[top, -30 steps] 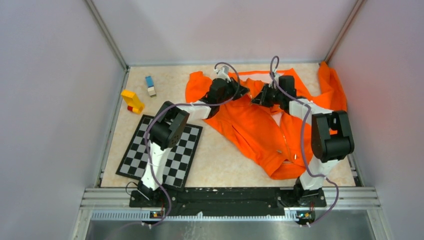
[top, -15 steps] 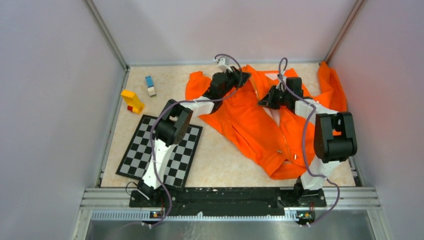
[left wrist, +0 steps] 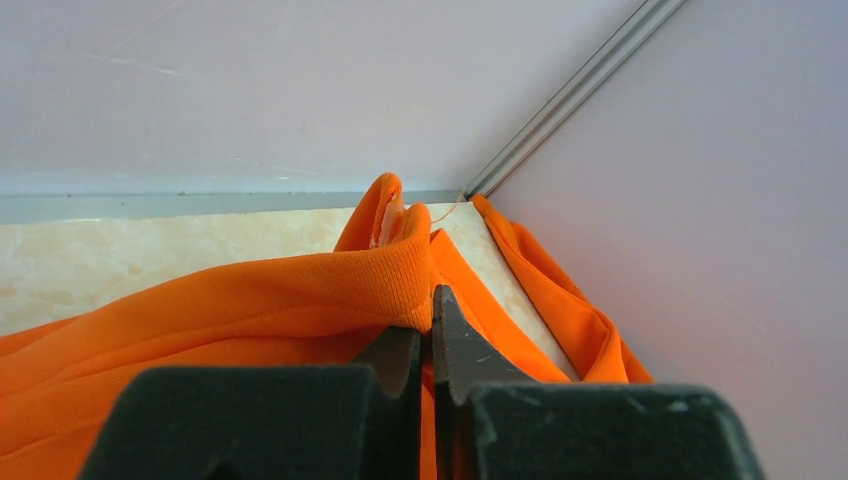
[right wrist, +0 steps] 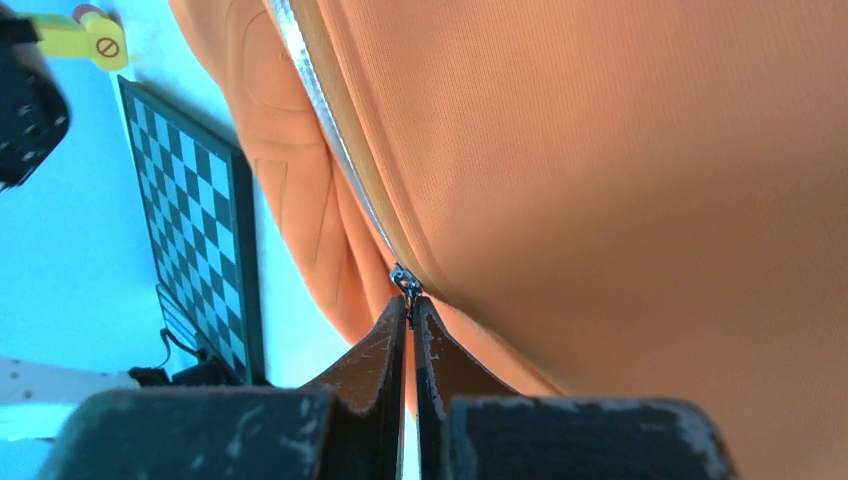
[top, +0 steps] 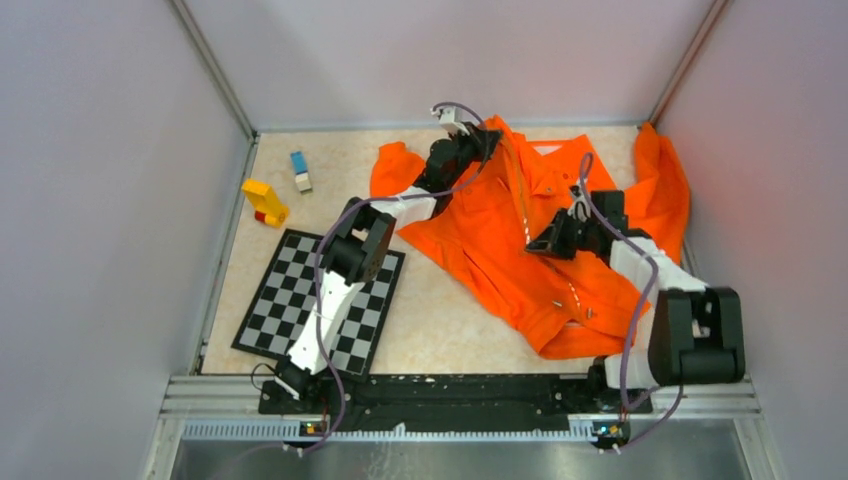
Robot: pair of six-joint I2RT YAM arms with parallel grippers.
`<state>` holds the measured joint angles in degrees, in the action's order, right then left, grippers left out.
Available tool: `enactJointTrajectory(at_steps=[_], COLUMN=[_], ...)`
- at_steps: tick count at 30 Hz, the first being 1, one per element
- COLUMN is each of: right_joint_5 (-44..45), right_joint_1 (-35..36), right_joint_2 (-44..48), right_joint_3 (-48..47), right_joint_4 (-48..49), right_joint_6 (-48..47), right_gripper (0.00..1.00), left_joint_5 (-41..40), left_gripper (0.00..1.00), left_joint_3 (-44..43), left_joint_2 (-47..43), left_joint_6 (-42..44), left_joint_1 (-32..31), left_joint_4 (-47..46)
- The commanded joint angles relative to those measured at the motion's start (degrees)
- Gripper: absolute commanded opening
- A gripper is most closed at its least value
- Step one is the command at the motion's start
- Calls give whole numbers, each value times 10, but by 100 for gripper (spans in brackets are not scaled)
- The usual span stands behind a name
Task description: Zip up the jacket
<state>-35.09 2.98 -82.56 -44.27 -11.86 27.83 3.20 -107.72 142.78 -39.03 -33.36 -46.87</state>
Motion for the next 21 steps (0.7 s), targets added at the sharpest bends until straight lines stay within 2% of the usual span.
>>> enactJointTrajectory(at_steps=[1,7,10,15,21], right_joint_5=[-4,116,148,133,124], right_joint_1=[-14,-15,-15,-15,-15], right_joint_2=[114,255,314,383,460], right_joint_3=[31,20,5,-31,-61], right_joint_4=[-145,-338,-434,-539,-636], right_joint_6=[44,105,107,83,74], right_gripper=[0,0,0,0,0], left_joint_5=[-62,-90,-100,-110,-111], left_gripper=[0,0,0,0,0], left_joint_3=[-66,-85,-104,-151,-153], left_joint_2=[10,33,48,86,100], left_joint_6=[32,51,54,62,68], left_joint_1=[23,23,24,24,23], left_joint_4=[-70,-81,-82,-70,-68])
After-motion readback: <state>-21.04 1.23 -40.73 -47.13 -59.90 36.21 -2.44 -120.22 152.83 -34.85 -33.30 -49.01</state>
